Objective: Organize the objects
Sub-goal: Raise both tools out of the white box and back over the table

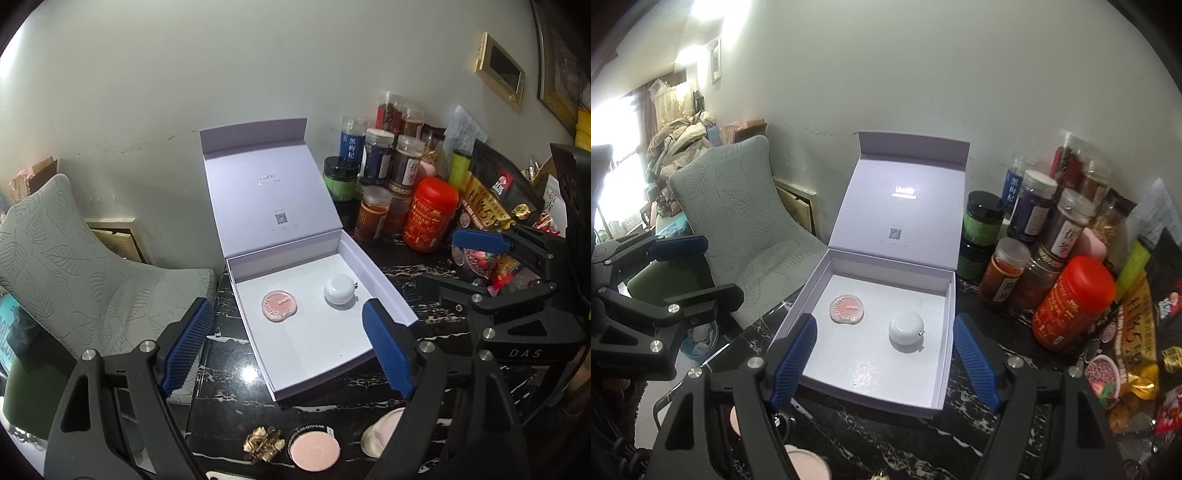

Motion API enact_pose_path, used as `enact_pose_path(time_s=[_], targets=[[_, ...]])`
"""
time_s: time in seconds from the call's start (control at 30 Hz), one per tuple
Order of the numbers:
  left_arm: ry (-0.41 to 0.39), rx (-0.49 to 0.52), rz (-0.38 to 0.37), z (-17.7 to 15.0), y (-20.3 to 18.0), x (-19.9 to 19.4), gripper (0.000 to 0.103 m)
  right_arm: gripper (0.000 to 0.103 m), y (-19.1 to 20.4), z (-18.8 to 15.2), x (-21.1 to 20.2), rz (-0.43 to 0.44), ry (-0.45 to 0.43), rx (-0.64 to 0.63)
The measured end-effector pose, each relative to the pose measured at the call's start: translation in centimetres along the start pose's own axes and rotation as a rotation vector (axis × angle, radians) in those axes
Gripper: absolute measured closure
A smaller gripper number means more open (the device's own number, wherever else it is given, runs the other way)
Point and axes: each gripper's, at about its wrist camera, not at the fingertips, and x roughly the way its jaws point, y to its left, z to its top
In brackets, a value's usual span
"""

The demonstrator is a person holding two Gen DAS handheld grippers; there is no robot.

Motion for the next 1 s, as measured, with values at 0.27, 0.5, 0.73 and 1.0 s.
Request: enact_pose_path(time_s=[0.27,0.5,0.73,1.0], targets=[[-0.039,0.005,-0.001,-0.6,-1.3,-3.0,0.014,0.022,0.3,-1.0,-3.3,-0.020,-0.032,0.008],[-0.049,-0.005,-0.006,-1.3,-2.0,-4.5,0.012,0.020,0.6,-2.1,-5.4,-0.027,-0.051,0.016],[-0.036,-0.013,-0.027,-2.4,-2.3,-5.0,0.011,0.020,0.9,-3.5,-6.5,-0.011,-0.054,0.021],[-0.011,-0.031,-0.032,-4.2,-2.5,-5.0,0.011,0.020,1.2,-5.5,-6.8,0.014,-0.039,0.038]])
